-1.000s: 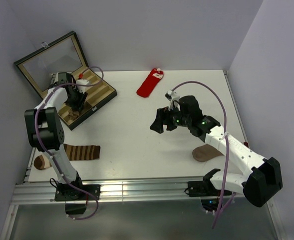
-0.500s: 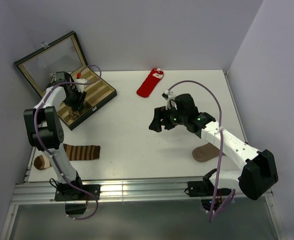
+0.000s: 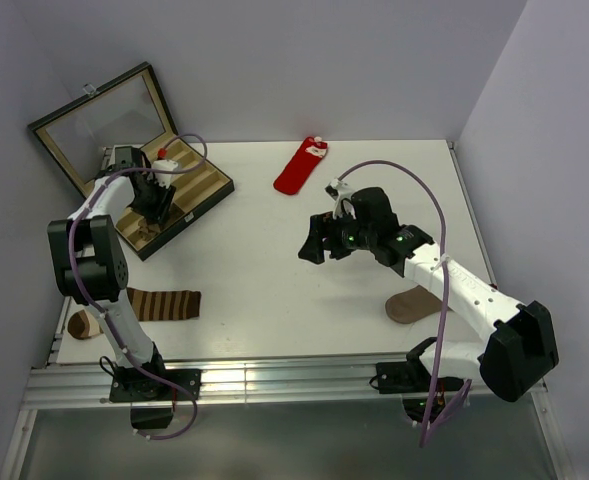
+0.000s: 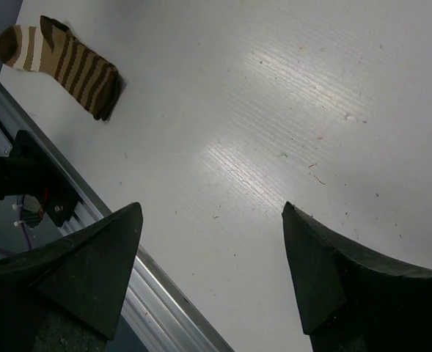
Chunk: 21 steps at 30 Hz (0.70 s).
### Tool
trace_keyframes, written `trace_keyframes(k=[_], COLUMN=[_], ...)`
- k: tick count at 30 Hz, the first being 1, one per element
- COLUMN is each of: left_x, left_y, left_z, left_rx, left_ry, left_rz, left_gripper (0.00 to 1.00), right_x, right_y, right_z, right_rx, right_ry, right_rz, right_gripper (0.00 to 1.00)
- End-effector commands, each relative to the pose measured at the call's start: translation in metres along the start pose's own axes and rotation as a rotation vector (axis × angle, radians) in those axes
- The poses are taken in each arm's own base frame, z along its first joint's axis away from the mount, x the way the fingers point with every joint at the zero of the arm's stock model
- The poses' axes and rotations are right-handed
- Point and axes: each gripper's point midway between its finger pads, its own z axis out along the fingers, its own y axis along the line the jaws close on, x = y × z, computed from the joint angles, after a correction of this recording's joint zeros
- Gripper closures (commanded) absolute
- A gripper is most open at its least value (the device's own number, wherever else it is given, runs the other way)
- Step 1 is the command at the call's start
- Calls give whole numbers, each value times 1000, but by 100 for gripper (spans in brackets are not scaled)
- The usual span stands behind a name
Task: Roll the socks
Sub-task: Place the sock in the storage box.
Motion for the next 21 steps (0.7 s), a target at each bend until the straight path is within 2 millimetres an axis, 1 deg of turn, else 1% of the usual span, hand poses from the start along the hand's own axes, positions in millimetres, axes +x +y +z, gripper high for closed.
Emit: trace_keyframes(k=[1,6,7,13,21], left_x=[20,21,24,20,20], left_y=[-39,-38,-38,-34,-32], left_z=[9,10,11,11,14], left_rx=[135,116,107,94,85], left_ry=[78,78,85,77,75], left_rz=[-16,-6,-5,-7,-7], left_gripper=[76,76,76,77,77], right_x=[-21,-22,-23,-19,-23], right_y=[12,11,11,9,10], right_z=[-9,-9,-9,-6,-5], right_rx=[-33,-28,-26,-24,-28], right_ry=[-71,-74,-74,-64,-70], right_rz=[-17,-15,-16,-11,-12], right_gripper=[16,16,16,16,16])
